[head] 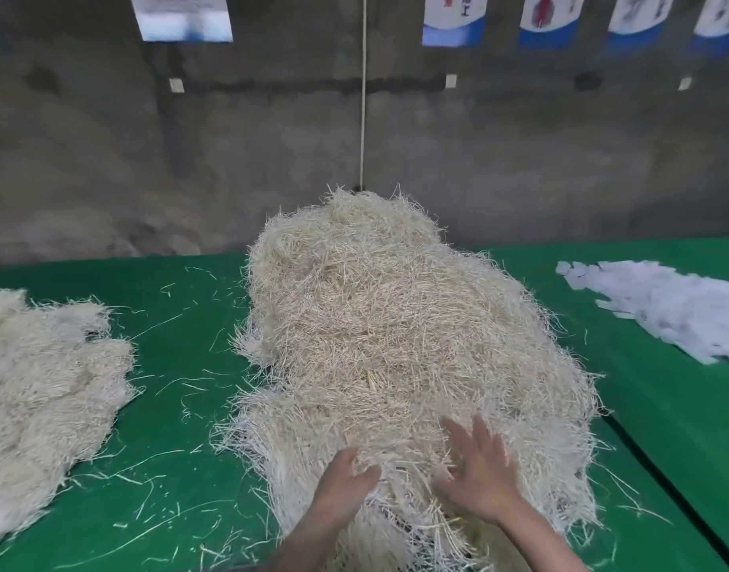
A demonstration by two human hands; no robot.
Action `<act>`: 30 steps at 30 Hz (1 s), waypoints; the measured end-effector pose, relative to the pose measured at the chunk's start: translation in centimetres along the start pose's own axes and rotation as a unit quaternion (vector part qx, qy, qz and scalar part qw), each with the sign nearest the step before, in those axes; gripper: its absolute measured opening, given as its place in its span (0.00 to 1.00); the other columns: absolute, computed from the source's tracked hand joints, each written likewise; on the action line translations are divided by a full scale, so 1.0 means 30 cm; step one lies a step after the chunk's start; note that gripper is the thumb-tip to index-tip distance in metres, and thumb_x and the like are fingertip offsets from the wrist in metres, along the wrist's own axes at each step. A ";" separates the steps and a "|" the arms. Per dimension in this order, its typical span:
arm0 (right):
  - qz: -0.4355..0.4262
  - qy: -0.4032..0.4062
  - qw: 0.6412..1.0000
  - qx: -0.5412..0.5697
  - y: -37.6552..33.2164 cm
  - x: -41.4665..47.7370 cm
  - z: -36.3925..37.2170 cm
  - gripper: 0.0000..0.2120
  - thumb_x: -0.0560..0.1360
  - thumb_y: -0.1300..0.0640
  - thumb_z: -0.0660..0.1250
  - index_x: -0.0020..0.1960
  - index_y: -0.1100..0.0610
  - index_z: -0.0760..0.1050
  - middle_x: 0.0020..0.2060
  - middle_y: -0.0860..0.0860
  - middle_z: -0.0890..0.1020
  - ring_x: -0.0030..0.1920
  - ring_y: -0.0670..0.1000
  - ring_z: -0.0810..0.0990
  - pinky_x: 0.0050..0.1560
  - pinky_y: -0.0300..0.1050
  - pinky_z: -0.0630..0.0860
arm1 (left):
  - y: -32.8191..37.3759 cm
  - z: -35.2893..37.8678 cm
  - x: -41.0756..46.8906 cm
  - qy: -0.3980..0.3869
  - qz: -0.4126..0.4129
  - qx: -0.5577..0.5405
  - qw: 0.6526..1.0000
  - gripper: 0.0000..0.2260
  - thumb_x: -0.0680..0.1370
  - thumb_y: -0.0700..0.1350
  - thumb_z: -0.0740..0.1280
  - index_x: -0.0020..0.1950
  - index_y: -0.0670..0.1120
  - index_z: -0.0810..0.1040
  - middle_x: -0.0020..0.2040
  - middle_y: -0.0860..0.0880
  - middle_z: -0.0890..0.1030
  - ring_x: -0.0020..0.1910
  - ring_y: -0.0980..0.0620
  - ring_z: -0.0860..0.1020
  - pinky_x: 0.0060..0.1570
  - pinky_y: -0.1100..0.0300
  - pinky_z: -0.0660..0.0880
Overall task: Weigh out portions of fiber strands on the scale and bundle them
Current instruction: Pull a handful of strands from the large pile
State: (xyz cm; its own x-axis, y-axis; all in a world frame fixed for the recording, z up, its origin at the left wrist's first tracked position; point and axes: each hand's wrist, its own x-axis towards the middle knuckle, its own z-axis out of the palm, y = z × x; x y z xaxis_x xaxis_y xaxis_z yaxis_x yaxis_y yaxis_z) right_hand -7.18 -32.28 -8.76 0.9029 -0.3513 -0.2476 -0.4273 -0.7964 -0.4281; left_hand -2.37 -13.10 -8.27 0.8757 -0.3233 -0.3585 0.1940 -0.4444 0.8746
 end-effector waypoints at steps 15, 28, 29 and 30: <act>-0.070 0.093 0.993 0.014 0.015 0.081 0.005 0.30 0.73 0.60 0.66 0.72 0.46 0.62 0.66 0.55 0.69 0.59 0.51 0.76 0.58 0.43 0.73 | -0.014 -0.012 0.105 0.091 0.139 0.229 0.959 0.42 0.69 0.56 0.70 0.72 0.68 0.45 0.73 0.67 0.38 0.74 0.59 0.39 0.71 0.45 0.39; -0.240 0.088 0.885 0.389 -0.391 0.097 -0.421 0.27 0.69 0.72 0.66 0.58 0.45 0.71 0.49 0.46 0.77 0.34 0.39 0.80 0.27 0.33 0.73 | 0.366 0.011 0.108 0.018 0.263 -0.169 0.950 0.55 0.56 0.38 0.76 0.67 0.77 0.51 0.62 0.56 0.72 0.50 0.53 0.81 0.38 0.57 0.80; -0.253 0.067 0.884 0.388 -0.422 0.094 -0.454 0.27 0.69 0.72 0.66 0.57 0.43 0.71 0.47 0.46 0.77 0.34 0.41 0.80 0.28 0.34 0.73 | 0.414 0.001 0.114 0.031 0.269 -0.172 0.947 0.51 0.57 0.35 0.75 0.69 0.70 0.56 0.58 0.55 0.76 0.46 0.54 0.82 0.36 0.60 0.79; -0.258 0.034 0.881 0.395 -0.439 0.098 -0.484 0.27 0.69 0.71 0.67 0.57 0.43 0.70 0.46 0.47 0.78 0.35 0.42 0.79 0.29 0.34 0.73 | 0.455 -0.015 0.126 0.052 0.260 -0.183 0.947 0.43 0.60 0.32 0.73 0.68 0.61 0.63 0.54 0.52 0.78 0.44 0.55 0.82 0.37 0.62 0.79</act>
State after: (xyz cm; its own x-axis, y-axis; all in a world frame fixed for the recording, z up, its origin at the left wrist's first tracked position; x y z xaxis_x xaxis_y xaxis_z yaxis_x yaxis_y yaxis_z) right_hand 1.80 -29.96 8.77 0.9758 -0.0921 0.1984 0.1664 -0.2761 -0.9466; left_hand 3.80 -20.02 2.47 0.9301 -0.3260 0.1694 -0.1520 0.0783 0.9853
